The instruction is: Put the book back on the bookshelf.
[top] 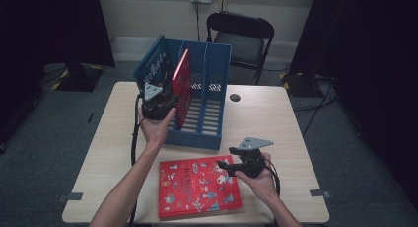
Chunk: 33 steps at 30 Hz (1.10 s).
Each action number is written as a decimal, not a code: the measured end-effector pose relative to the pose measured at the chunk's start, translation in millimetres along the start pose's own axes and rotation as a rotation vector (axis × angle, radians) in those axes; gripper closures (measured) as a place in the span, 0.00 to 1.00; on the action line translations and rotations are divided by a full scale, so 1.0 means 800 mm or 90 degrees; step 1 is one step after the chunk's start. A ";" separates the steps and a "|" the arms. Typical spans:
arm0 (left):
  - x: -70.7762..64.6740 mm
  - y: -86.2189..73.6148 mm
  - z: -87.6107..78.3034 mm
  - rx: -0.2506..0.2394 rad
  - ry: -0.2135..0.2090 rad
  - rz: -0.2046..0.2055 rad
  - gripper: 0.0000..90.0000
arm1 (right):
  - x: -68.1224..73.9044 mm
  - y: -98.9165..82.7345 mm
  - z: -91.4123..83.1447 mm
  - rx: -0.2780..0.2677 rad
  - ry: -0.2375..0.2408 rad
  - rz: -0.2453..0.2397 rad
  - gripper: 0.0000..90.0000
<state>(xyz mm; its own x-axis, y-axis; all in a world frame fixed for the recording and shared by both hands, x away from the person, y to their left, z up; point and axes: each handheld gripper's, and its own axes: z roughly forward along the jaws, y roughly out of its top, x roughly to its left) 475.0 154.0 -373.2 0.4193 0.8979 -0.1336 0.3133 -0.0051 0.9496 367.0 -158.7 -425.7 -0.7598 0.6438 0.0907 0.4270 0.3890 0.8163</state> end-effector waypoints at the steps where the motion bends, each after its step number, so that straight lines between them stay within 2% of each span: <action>1: -0.001 -0.002 0.000 0.007 0.000 0.008 0.75 | 0.001 0.000 0.001 0.001 0.000 0.001 0.35; 4: -0.002 -0.007 0.001 0.014 -0.001 0.025 0.85 | 0.002 0.000 0.002 0.004 0.001 -0.002 0.35; 7: 0.000 -0.010 0.005 0.027 -0.001 0.032 0.89 | 0.003 0.000 0.003 0.005 0.001 -0.003 0.35; 13: -0.001 -0.010 0.011 0.030 0.015 0.037 0.88 | 0.004 0.001 0.004 0.005 0.002 -0.005 0.35; 16: -0.003 -0.007 0.013 0.031 0.023 0.049 0.89 | 0.004 0.001 0.004 0.005 0.002 -0.004 0.35; 20: -0.003 -0.005 0.015 0.025 0.026 0.044 0.89 | 0.004 0.000 0.004 0.007 0.002 -0.002 0.35; 27: -0.003 -0.010 0.013 0.032 0.024 0.041 0.86 | 0.003 0.000 0.003 0.004 0.002 -0.001 0.35; 31: 0.000 -0.011 0.011 0.032 0.002 0.028 0.84 | 0.003 0.000 0.004 0.007 0.003 -0.002 0.35; 33: -0.001 -0.011 0.008 0.037 0.000 0.033 0.83 | 0.003 0.000 0.004 0.007 0.003 -0.002 0.35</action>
<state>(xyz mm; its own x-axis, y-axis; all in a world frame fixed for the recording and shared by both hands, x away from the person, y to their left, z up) 477.4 150.3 -383.4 0.4363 0.8958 -0.0850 0.3402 -0.0768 0.9372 366.8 -155.2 -427.6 -0.7633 0.6396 0.0910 0.4301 0.3980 0.8104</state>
